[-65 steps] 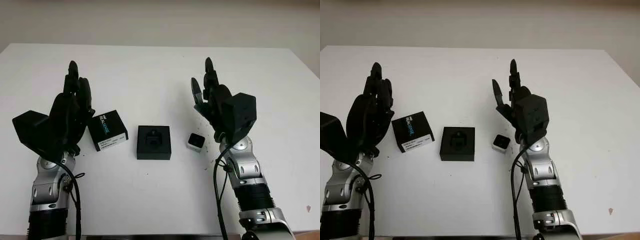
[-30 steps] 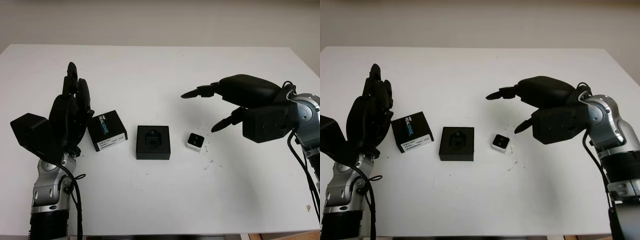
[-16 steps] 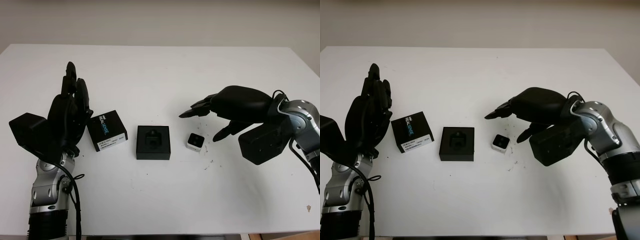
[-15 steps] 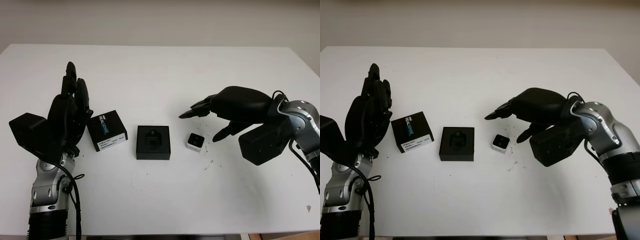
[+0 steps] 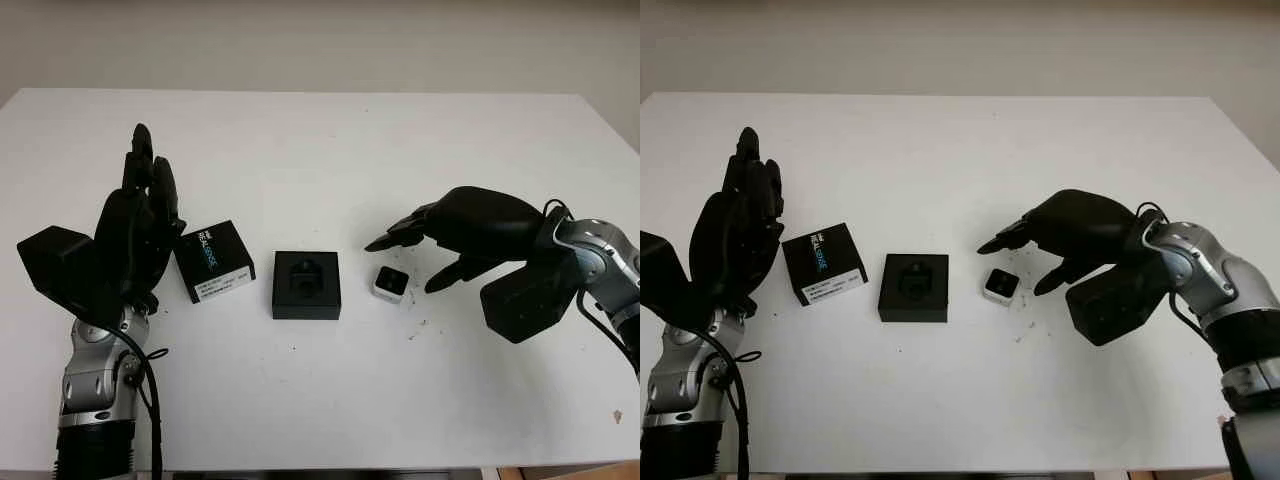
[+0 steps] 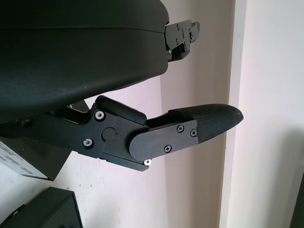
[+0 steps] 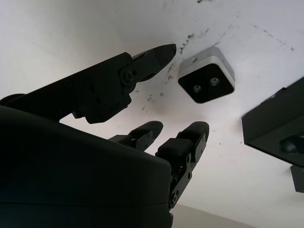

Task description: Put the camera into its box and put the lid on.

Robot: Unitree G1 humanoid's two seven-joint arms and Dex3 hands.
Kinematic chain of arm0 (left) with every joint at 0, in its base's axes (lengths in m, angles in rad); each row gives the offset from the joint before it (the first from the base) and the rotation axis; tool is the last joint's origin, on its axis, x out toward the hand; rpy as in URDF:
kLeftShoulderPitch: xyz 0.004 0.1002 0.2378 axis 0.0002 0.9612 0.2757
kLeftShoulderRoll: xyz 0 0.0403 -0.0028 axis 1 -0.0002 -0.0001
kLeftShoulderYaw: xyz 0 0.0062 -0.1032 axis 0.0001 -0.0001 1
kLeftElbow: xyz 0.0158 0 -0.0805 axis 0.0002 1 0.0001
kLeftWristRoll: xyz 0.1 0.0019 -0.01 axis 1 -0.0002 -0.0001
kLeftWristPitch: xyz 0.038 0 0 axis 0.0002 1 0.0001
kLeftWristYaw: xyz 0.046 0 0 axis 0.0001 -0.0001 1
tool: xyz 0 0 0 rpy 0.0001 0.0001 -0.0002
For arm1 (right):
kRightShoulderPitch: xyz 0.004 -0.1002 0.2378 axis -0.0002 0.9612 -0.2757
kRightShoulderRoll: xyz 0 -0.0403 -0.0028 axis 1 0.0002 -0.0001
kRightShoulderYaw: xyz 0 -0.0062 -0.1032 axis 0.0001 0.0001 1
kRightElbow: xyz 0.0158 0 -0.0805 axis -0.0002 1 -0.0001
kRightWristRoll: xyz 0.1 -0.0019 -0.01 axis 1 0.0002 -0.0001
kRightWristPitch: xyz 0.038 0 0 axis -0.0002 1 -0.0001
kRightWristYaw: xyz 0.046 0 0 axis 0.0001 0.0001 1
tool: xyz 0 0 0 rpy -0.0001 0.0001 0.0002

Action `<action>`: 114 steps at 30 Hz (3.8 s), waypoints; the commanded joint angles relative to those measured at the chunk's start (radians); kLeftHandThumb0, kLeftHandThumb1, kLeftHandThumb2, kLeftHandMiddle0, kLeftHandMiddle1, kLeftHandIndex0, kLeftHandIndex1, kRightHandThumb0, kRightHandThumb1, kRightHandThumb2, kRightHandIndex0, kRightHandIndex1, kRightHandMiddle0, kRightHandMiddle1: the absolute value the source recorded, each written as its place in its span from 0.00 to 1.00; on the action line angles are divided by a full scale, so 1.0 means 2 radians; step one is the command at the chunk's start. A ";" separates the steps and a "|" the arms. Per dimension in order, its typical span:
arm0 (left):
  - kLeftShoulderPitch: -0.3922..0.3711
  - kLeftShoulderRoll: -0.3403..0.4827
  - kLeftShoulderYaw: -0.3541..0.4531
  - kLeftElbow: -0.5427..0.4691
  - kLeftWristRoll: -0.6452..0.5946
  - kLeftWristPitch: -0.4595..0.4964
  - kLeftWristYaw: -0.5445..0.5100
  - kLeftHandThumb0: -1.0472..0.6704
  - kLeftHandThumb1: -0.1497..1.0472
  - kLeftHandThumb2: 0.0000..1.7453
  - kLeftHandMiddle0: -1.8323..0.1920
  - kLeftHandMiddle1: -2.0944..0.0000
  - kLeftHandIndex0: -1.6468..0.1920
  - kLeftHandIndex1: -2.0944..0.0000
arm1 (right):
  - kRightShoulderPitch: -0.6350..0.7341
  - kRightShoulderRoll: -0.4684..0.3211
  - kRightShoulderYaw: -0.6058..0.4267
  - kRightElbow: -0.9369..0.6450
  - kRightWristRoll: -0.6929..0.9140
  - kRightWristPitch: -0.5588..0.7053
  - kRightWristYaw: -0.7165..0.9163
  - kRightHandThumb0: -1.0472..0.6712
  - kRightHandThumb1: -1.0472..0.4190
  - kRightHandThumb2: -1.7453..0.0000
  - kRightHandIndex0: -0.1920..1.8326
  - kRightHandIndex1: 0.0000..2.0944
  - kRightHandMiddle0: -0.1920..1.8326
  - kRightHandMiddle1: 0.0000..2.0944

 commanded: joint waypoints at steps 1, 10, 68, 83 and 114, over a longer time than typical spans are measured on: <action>0.002 0.003 0.000 -0.010 0.003 0.000 0.002 0.18 1.00 0.39 1.00 1.00 1.00 1.00 | -0.008 0.004 0.004 0.010 -0.003 -0.004 -0.008 0.42 0.15 0.97 0.38 0.09 0.37 0.10; 0.002 0.004 0.000 -0.007 0.001 -0.002 -0.002 0.18 1.00 0.38 1.00 1.00 1.00 1.00 | -0.007 0.012 0.008 0.029 0.004 -0.003 -0.015 0.42 0.15 0.97 0.37 0.10 0.36 0.13; 0.007 0.000 -0.005 -0.013 0.006 0.003 0.012 0.18 1.00 0.37 1.00 1.00 1.00 1.00 | -0.022 0.042 0.022 0.095 0.000 -0.037 -0.043 0.45 0.11 0.97 0.25 0.49 0.28 0.47; 0.008 0.002 -0.005 -0.015 0.005 0.003 0.007 0.18 1.00 0.37 1.00 1.00 1.00 1.00 | -0.016 0.036 0.027 0.072 -0.002 0.006 -0.005 0.41 0.10 0.97 0.23 0.46 0.28 0.39; 0.004 -0.005 -0.006 -0.014 0.005 0.002 0.015 0.19 1.00 0.35 1.00 1.00 1.00 1.00 | 0.027 0.084 -0.041 0.013 0.156 0.211 0.095 0.41 0.03 0.97 0.19 0.13 0.20 0.77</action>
